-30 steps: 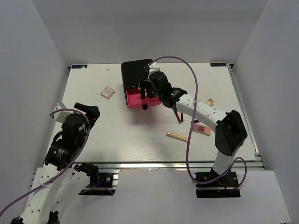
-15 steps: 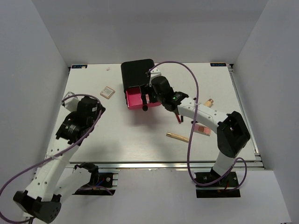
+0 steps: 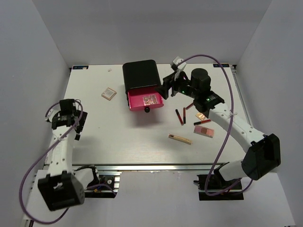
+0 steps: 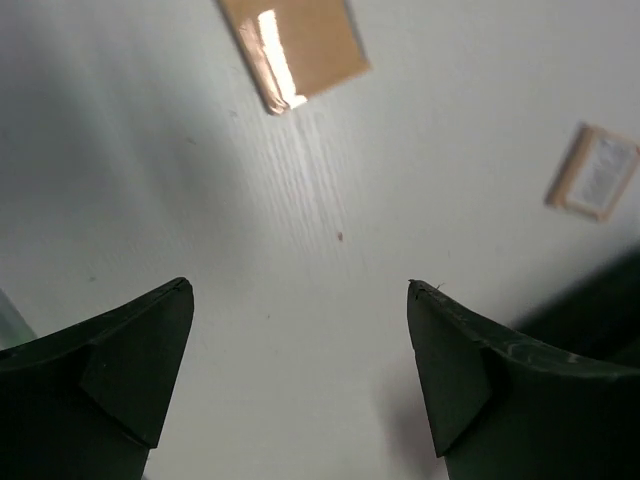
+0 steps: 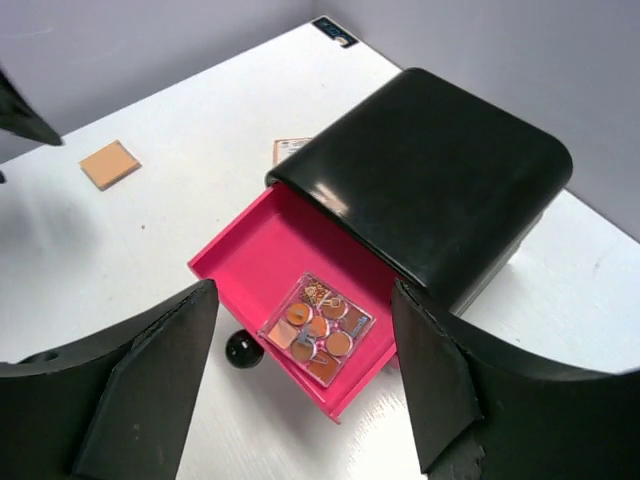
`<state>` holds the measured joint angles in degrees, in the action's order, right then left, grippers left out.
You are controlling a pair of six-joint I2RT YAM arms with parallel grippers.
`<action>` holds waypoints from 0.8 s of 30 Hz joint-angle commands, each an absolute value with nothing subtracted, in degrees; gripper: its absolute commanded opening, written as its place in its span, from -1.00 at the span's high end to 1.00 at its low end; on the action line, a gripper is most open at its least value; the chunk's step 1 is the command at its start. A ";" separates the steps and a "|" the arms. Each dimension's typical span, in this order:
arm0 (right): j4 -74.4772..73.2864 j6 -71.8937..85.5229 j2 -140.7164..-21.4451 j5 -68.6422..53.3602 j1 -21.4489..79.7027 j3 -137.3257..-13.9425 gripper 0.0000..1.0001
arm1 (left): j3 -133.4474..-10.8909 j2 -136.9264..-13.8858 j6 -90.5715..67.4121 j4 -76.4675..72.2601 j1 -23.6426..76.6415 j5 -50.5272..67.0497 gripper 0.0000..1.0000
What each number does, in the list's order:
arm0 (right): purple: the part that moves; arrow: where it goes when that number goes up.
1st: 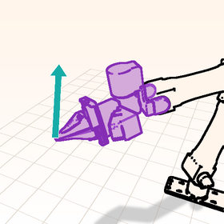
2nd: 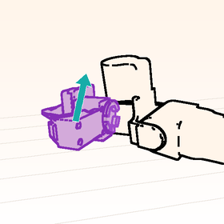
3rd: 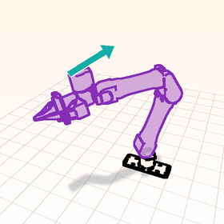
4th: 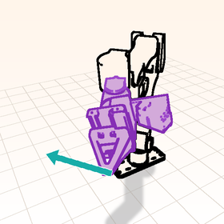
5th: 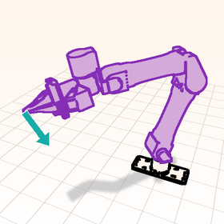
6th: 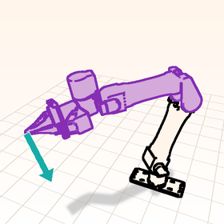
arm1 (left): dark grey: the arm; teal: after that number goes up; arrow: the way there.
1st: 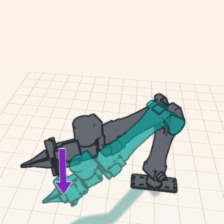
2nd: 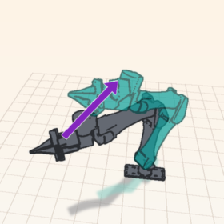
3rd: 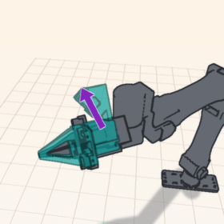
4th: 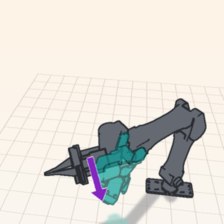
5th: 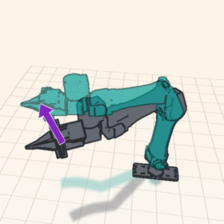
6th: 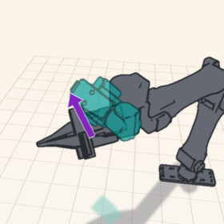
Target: Organize the makeup
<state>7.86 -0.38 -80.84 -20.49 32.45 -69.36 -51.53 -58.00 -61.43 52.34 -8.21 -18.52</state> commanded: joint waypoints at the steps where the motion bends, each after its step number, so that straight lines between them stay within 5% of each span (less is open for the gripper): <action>1: 9.23 -4.22 -79.98 -25.75 31.12 -66.54 -0.56 | -49.05 -64.65 -60.21 48.18 -19.47 -8.63 -0.95; 13: 7.82 -1.67 -76.20 -25.23 26.90 -59.42 -0.64 | -53.52 -84.63 -68.72 37.10 -26.37 -4.92 -0.96; 24: 8.17 -0.53 -76.02 -26.10 23.56 -58.01 -0.65 | -63.62 -97.81 -74.35 43.74 -27.33 -8.26 -0.96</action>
